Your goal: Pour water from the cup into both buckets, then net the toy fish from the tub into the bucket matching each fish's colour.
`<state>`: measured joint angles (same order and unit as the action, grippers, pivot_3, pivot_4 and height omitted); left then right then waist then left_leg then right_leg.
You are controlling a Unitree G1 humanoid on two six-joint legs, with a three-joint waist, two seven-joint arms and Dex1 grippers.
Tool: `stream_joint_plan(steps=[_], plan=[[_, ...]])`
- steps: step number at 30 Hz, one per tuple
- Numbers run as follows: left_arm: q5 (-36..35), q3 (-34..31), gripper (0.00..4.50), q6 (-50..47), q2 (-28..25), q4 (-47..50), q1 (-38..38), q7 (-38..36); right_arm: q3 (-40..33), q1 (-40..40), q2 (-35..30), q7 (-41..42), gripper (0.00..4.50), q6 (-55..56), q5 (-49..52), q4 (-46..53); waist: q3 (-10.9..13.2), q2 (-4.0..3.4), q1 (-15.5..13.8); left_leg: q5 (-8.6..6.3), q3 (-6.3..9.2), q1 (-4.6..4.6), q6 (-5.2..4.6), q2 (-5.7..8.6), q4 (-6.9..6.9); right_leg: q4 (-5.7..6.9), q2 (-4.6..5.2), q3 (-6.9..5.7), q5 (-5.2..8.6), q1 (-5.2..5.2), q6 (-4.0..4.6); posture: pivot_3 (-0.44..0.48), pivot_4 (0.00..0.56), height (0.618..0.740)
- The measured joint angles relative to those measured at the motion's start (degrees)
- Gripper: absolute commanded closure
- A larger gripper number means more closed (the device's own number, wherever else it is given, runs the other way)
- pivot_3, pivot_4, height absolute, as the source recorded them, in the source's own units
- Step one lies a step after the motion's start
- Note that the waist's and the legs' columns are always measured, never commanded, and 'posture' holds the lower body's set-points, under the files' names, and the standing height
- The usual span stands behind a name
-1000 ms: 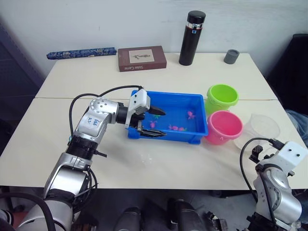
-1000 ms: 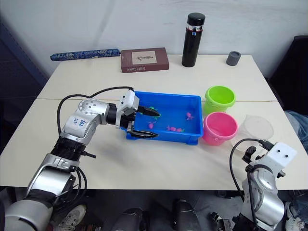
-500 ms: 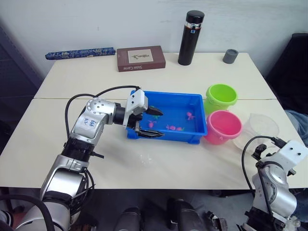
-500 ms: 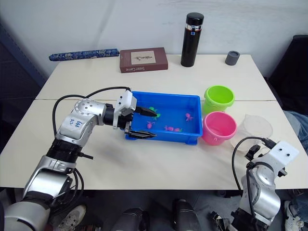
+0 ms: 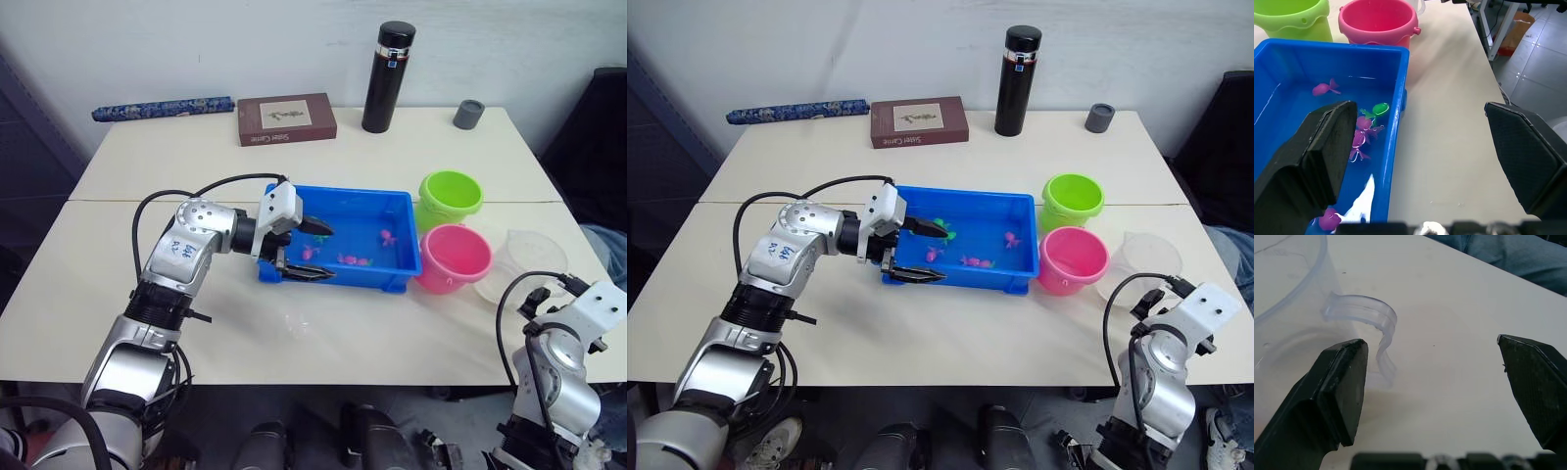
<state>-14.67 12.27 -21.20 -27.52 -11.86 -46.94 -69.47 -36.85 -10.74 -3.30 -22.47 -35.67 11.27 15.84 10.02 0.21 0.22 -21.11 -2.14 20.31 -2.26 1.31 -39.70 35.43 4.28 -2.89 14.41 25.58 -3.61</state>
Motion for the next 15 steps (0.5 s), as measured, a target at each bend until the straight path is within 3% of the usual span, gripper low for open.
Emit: stream_joint_plan(steps=[15], plan=[[0.0, 0.0, 0.0, -0.93, -0.13, 0.75, 0.01, 0.58, 1.65, -2.66, -1.8, -2.3, 0.03, 6.55, -2.6, -6.3, 0.0, -0.01, 0.03, 0.01, -0.01, 0.0, 0.01, 0.0, 0.01, 0.0, 0.0, 0.0, 0.0, 0.0, 0.0, 0.0, 0.15, 0.74]])
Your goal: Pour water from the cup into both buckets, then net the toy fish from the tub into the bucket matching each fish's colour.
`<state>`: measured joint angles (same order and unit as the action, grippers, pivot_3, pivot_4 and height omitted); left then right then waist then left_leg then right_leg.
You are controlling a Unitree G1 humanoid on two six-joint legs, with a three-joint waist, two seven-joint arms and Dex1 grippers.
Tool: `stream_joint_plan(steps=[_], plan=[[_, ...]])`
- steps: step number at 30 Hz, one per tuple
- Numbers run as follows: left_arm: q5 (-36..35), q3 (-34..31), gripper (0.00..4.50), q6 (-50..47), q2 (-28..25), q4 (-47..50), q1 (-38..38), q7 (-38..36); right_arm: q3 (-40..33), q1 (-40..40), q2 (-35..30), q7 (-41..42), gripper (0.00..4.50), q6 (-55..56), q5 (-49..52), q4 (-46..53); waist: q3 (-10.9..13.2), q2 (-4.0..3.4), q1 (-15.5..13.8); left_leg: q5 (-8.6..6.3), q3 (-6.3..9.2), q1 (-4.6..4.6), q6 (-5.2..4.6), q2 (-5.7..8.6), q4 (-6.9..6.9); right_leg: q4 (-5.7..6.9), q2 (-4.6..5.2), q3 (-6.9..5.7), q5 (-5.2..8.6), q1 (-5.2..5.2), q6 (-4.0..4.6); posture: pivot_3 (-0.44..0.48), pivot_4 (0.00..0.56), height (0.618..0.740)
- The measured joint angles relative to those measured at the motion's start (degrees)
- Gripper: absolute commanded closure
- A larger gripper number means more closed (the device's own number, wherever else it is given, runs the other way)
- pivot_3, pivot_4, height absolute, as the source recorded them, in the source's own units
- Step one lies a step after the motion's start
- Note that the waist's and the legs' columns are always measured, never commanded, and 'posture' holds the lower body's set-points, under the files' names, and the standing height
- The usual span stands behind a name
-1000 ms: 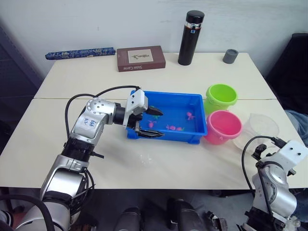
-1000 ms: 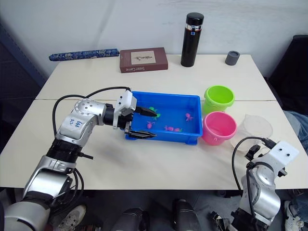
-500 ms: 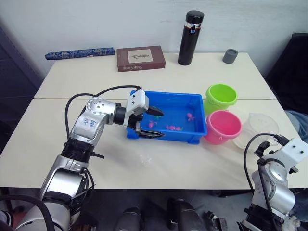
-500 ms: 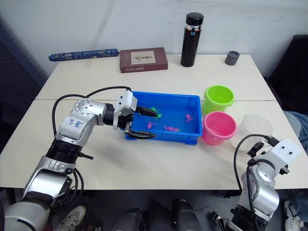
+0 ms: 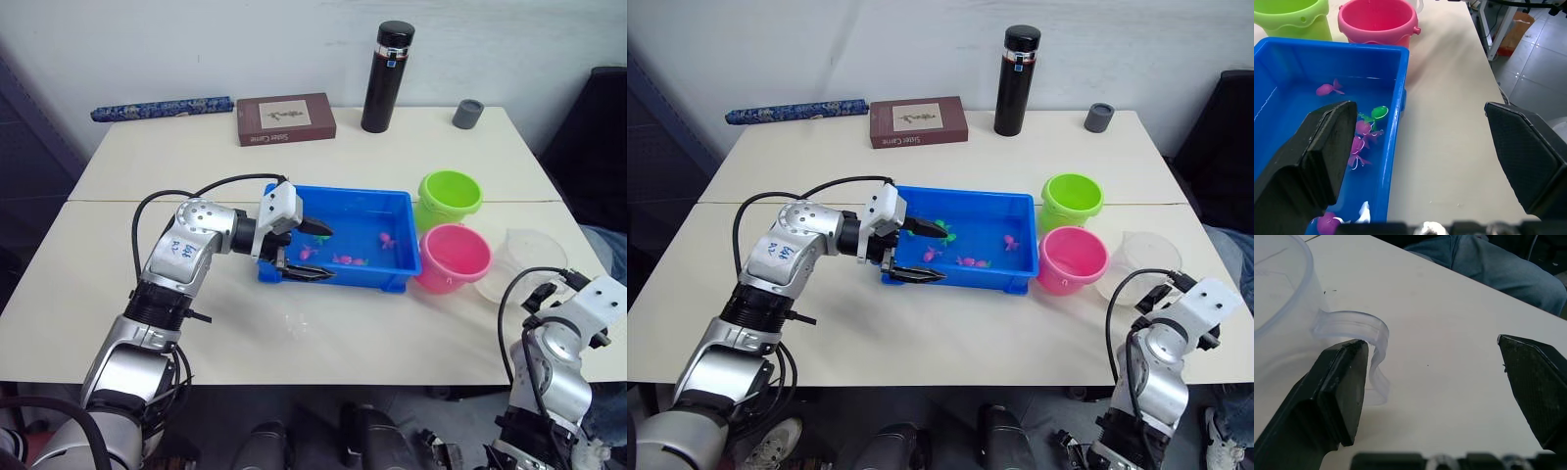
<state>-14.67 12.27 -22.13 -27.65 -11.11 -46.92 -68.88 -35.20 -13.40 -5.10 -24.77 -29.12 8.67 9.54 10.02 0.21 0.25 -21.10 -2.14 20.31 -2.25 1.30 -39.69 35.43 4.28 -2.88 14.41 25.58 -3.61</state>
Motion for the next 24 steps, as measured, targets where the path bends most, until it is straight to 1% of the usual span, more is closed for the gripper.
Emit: stream_joint_plan(steps=[4, 7, 14, 15, 24], plan=[[0.0, 0.0, 0.0, -0.25, 0.0, 0.21, 0.01, 0.33, 0.7, -0.37, -0.03, -0.73, 0.03, 1.03, -0.8, -0.96, 0.0, -0.01, 0.0, 0.0, 0.0, 0.0, 0.0, 0.0, 0.0, 0.0, 0.0, 0.0, 0.0, 0.0, 0.0, 0.0, 0.15, 0.74], [0.0, 0.0, 0.0, -0.27, 0.0, 0.22, 0.01, 0.47, 1.13, -0.42, -0.07, -1.09, 0.83, 1.64, -0.95, -1.06, 0.0, -0.01, 0.0, 0.0, 0.0, 0.0, 0.0, 0.0, 0.0, 0.0, 0.0, 0.0, 0.0, 0.0, 0.0, 0.0, 0.15, 0.74], [0.0, 0.0, 0.0, -0.38, -0.05, 0.73, 0.48, 0.51, 1.23, -0.43, -0.09, -1.4, 4.34, 1.7, -0.89, -0.73, 0.01, -0.01, -0.1, 0.0, 0.0, 0.01, 0.0, 0.0, 0.0, -0.01, 0.02, 0.0, 0.0, 0.0, 0.0, 0.0, 0.15, 0.74], [0.0, 0.0, 0.0, -0.43, -0.07, 0.91, 0.5, 0.53, 1.25, -0.49, -0.09, -1.31, 4.43, 2.11, -0.75, -0.03, 0.01, -0.01, -0.07, 0.0, 0.0, 0.01, 0.0, 0.01, 0.0, -0.01, 0.03, 0.0, 0.0, 0.0, 0.0, 0.0, 0.15, 0.74], [0.0, 0.0, 0.0, -0.53, -0.1, 1.39, 0.51, 0.54, 1.26, 0.44, -0.09, -1.17, 4.43, 2.02, -0.46, 2.46, 0.01, -0.01, -0.14, 0.0, 0.02, 0.01, 0.0, 0.0, 0.01, -0.02, 0.02, -0.01, 0.0, -0.01, 0.0, 0.0, 0.15, 0.74]])
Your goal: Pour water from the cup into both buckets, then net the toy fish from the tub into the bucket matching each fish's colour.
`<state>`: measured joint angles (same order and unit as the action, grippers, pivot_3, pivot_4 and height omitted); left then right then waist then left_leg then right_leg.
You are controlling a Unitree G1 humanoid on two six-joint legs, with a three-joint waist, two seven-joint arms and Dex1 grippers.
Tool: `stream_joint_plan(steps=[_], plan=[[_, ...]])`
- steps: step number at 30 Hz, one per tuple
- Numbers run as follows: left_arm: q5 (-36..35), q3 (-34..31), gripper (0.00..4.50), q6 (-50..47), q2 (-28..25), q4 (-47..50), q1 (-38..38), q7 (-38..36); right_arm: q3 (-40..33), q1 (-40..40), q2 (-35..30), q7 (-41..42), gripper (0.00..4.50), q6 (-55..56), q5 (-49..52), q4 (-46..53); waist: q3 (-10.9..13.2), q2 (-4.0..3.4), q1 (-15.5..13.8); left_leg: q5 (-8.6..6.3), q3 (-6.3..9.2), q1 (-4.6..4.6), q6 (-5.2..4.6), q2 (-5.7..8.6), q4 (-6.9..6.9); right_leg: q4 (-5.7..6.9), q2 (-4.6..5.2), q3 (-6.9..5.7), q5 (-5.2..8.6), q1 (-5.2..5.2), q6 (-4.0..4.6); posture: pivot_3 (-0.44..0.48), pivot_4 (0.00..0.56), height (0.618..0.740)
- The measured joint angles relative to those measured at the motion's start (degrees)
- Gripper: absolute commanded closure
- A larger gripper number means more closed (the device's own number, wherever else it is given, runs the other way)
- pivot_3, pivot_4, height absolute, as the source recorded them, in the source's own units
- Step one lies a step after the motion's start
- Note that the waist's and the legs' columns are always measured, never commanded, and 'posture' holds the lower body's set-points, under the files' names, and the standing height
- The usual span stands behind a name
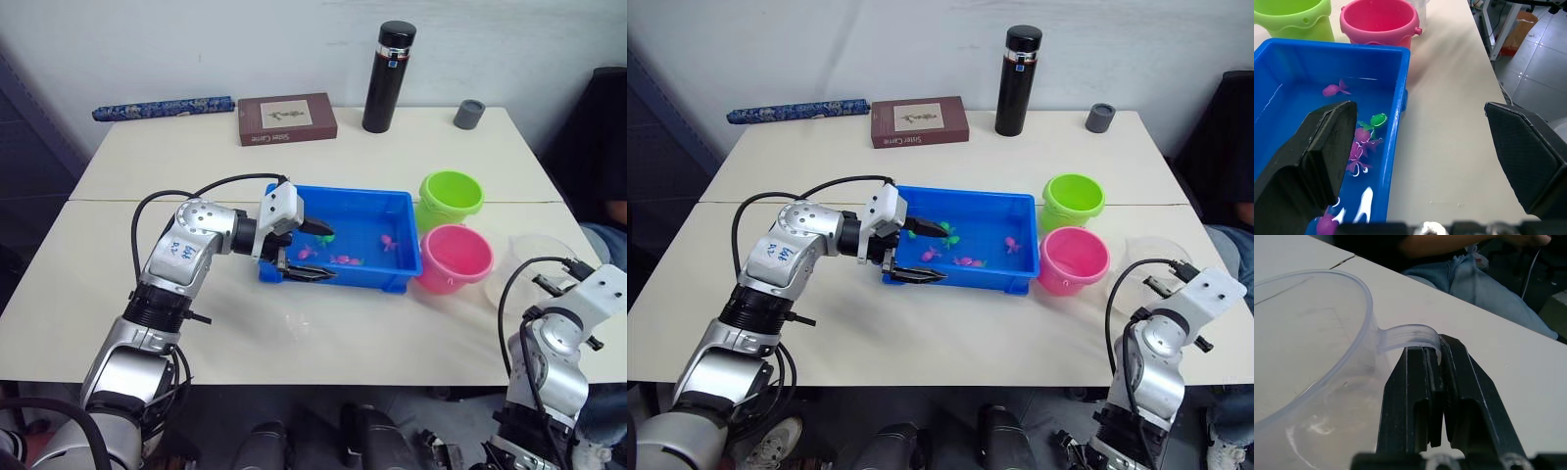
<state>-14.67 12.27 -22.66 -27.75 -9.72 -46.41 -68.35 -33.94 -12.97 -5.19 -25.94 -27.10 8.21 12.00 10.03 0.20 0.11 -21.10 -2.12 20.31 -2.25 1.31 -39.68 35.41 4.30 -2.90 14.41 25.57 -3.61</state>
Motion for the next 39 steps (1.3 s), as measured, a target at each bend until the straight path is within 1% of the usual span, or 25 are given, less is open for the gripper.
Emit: stream_joint_plan(steps=[4, 10, 15, 29, 32, 39], plan=[[-0.19, -0.18, 0.0, -0.3, 0.03, -0.03, 0.0, 0.14, 0.01, 0.62, -0.06, 0.72, 4.43, -0.5, 0.31, 1.51, 0.0, 0.0, 0.02, 0.0, 0.0, 0.0, 0.0, 0.0, 0.0, -0.01, 0.0, 0.01, 0.0, 0.0, 0.0, 0.0, 0.15, 0.74], [-0.73, -1.2, 0.0, -0.49, 0.17, -2.17, -0.32, 0.85, 0.46, 1.94, -3.33, 7.09, 4.43, -2.17, 3.31, 3.22, 0.02, -0.03, 0.08, 0.0, -0.01, 0.0, -0.02, 0.0, 0.0, -0.01, -0.01, 0.01, 0.0, 0.0, 0.0, 0.0, 0.15, 0.74], [-0.76, -2.61, 0.0, 0.05, 0.37, -4.66, -0.94, 1.46, -0.02, 2.17, -9.31, 13.13, 4.43, -2.7, 5.62, 3.75, 0.04, -0.06, -0.04, 0.0, -0.01, 0.02, -0.03, 0.0, 0.01, -0.03, -0.02, -0.02, 0.0, 0.01, 0.0, 0.0, 0.15, 0.74], [-1.85, -5.07, 0.0, 0.32, 0.83, -4.78, -1.43, 2.37, -0.08, 3.04, -24.35, 28.82, 4.43, -1.9, 7.46, 3.51, 0.06, -0.09, -0.07, 0.0, -0.04, 0.01, -0.03, 0.0, 0.01, -0.05, -0.03, -0.02, -0.01, 0.0, -0.01, 0.0, 0.15, 0.74], [-1.85, -5.06, 0.0, 0.41, 0.8, -5.03, -1.57, 1.96, 0.5, 3.79, -26.41, 31.06, 4.43, -1.25, 6.54, 3.51, 0.06, -0.08, -0.1, 0.01, -0.04, 0.01, -0.03, 0.0, 0.01, -0.04, -0.03, -0.02, -0.01, 0.0, -0.01, 0.0, 0.15, 0.74], [-1.84, -5.02, 0.0, 0.81, 0.7, -6.8, -1.7, 0.43, 4.65, 5.99, -31.34, 34.67, 4.43, 2.25, 1.33, 3.54, 0.06, -0.08, -0.19, 0.01, -0.06, 0.02, -0.03, 0.02, 0.0, -0.06, -0.03, -0.02, -0.01, 0.0, -0.02, 0.0, 0.15, 0.74]])
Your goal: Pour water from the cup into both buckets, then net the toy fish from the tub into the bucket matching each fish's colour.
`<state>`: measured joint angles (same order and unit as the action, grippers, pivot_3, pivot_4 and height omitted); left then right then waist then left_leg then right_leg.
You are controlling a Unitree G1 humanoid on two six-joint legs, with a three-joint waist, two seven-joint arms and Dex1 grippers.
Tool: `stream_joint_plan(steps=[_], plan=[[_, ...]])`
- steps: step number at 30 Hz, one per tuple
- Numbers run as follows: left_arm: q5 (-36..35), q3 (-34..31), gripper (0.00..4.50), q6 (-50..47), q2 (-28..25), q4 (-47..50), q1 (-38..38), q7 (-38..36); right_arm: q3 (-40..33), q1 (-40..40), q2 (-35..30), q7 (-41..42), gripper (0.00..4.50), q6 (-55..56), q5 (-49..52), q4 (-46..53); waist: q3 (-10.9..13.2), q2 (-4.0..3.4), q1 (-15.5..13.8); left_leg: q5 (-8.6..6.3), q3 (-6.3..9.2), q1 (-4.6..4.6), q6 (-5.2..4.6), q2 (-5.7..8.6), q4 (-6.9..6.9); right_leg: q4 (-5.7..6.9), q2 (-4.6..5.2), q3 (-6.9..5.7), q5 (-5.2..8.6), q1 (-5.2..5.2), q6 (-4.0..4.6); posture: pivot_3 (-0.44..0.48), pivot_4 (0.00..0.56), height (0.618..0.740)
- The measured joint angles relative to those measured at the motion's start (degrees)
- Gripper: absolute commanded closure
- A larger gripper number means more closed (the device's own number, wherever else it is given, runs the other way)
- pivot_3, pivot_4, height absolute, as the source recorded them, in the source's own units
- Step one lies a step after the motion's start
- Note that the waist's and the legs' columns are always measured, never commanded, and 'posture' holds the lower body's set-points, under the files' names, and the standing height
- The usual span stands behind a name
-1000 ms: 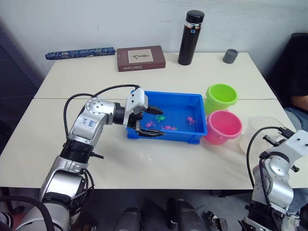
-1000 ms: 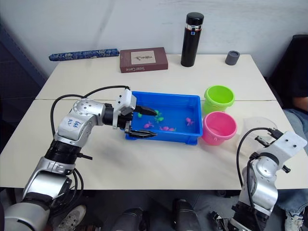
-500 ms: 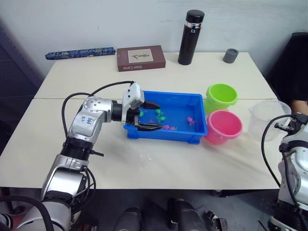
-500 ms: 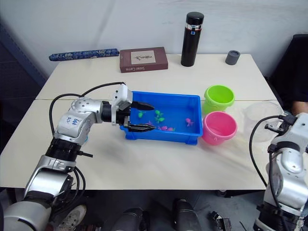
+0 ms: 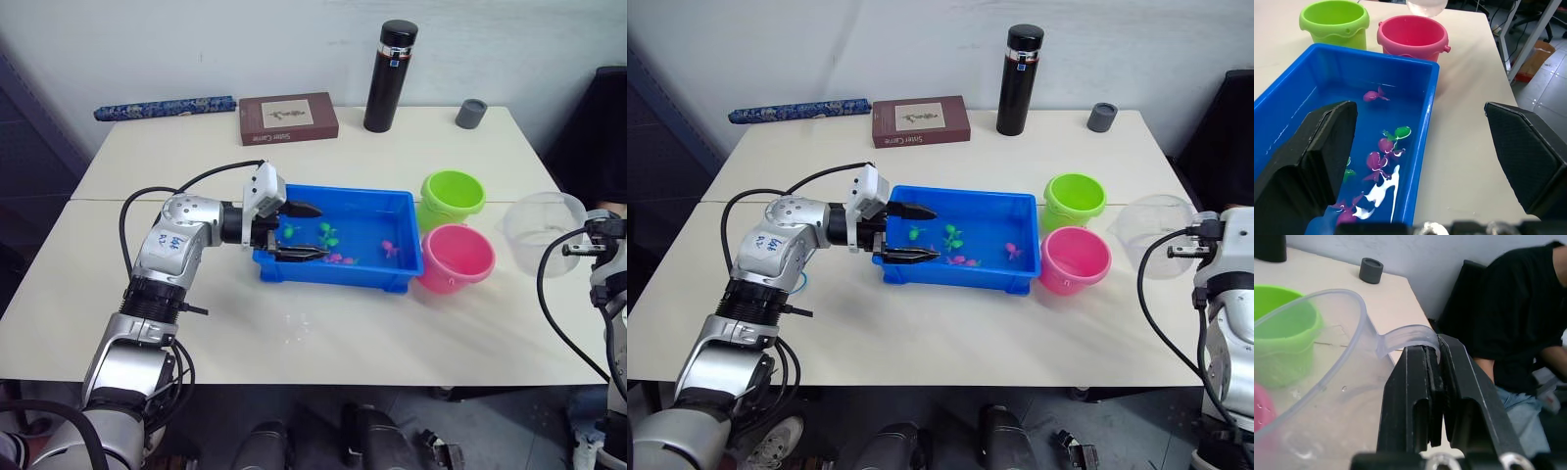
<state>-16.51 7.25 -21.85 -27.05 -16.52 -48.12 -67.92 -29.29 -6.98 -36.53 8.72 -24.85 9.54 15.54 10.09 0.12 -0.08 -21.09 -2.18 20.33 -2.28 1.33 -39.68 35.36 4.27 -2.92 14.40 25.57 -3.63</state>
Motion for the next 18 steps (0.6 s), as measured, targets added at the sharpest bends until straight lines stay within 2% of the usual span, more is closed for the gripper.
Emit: stream_joint_plan(steps=[18], plan=[[0.14, 0.1, 0.0, 1.35, 1.51, -0.58, -0.62, -0.12, 4.09, 3.01, -7.53, 5.87, 4.43, 9.08, -11.81, 0.09, 0.0, 0.0, -0.11, 0.02, -0.01, 0.0, 0.03, 0.0, -0.04, 0.0, -0.03, -0.01, -0.01, -0.01, -0.01, 0.0, 0.15, 0.74]])
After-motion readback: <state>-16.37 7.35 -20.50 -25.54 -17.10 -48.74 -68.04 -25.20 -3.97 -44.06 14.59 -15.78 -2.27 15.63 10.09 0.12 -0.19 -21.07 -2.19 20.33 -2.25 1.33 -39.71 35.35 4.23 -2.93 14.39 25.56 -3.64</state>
